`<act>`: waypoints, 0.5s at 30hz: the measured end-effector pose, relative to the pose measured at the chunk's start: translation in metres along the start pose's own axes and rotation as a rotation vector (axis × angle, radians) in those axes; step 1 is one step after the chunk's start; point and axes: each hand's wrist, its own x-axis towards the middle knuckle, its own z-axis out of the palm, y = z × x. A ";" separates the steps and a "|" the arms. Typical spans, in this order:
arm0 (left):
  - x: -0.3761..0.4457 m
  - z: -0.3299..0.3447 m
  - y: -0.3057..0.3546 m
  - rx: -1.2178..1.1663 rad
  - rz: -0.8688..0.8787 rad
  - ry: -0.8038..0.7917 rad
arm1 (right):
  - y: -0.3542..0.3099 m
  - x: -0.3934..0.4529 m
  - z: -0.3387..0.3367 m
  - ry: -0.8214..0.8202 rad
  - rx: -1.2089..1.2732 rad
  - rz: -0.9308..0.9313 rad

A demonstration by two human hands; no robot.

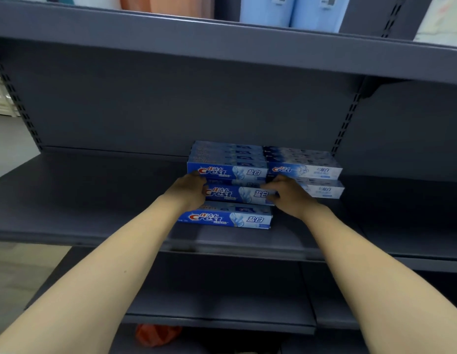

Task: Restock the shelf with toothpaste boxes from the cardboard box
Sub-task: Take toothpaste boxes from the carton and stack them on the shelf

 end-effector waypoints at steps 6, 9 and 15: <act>-0.008 0.004 0.001 0.003 -0.082 0.127 | -0.004 0.004 -0.003 0.058 0.028 0.046; -0.013 0.008 0.004 -0.004 -0.090 0.166 | -0.008 0.007 -0.003 0.076 -0.009 0.056; -0.016 0.026 0.006 0.059 -0.045 0.208 | -0.013 0.005 0.005 0.116 -0.056 0.042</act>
